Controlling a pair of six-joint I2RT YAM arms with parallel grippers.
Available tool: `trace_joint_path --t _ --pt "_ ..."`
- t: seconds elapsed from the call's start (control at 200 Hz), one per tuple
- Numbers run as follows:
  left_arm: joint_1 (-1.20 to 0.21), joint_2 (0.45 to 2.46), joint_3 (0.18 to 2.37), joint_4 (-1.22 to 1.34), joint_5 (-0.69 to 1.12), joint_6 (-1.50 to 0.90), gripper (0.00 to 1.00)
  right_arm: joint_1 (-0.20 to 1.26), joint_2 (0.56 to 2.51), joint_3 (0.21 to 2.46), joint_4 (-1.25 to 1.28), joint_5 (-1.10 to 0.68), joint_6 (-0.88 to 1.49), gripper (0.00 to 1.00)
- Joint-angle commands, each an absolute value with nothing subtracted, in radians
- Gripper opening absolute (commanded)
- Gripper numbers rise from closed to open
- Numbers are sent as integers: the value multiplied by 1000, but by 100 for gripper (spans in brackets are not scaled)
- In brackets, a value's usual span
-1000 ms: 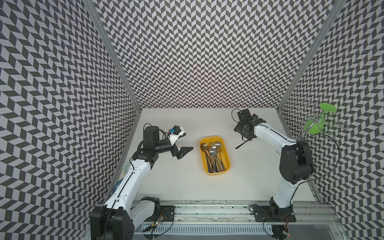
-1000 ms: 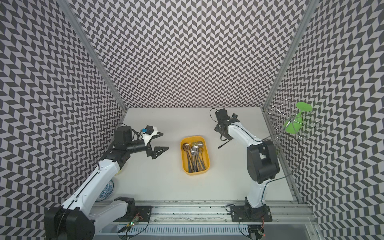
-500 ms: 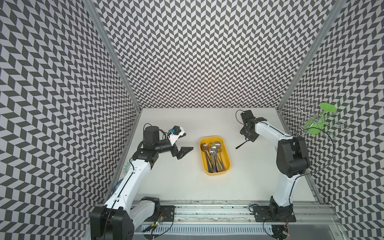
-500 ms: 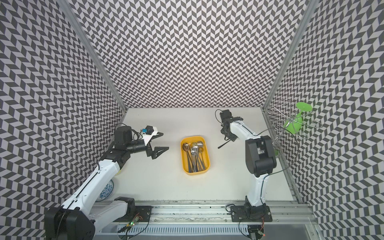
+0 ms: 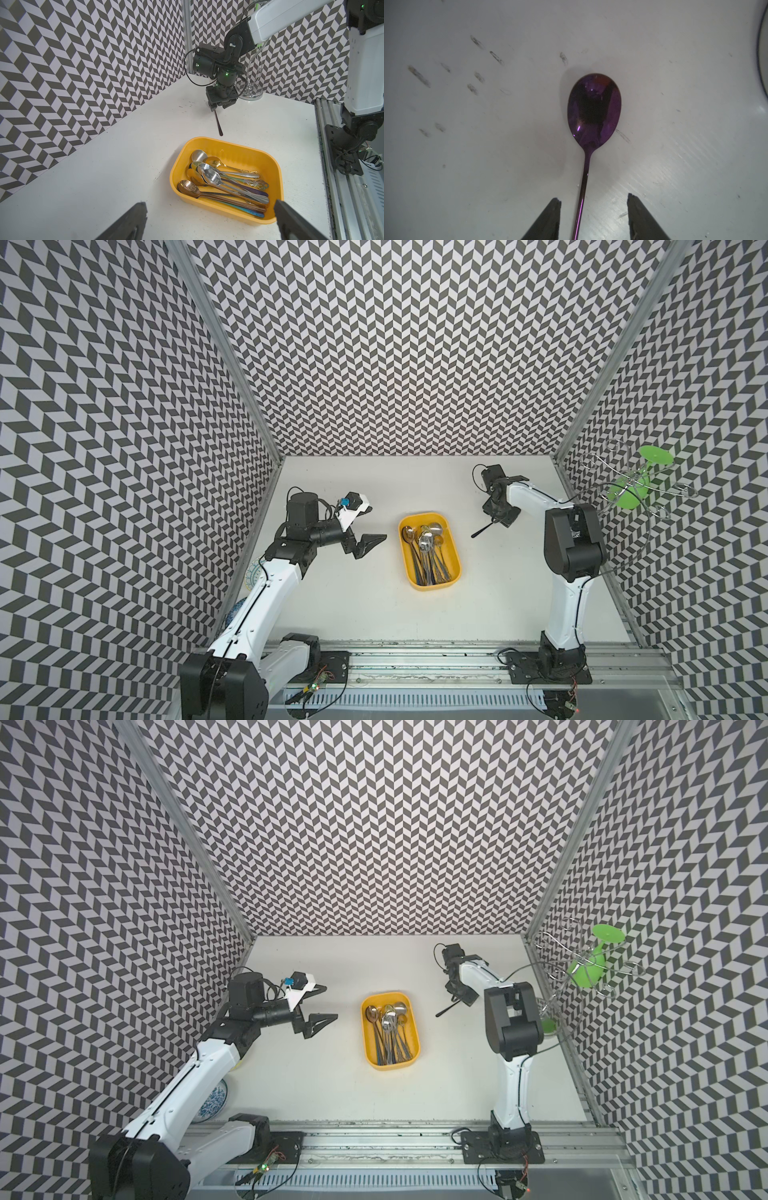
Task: Put the spoon into the storage box
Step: Pick up the spoon from the center of the board.
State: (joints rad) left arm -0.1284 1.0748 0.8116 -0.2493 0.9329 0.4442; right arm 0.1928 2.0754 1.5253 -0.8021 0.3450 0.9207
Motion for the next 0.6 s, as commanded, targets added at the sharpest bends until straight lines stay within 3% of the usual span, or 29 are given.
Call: trace_joint_path --t 0.0,0.32,0.446,0.591 --pt "-126 1057 821 -260 943 453 99 181 2105 1537 -782 350 927 50" --pt "-126 1048 800 -238 951 446 100 175 2172 1518 -745 348 902 31" --pt "-124 1053 821 -264 941 453 100 172 2175 1502 -742 348 906 29" --pt "-123 1050 805 -250 944 452 100 172 2171 1500 -713 307 854 15"
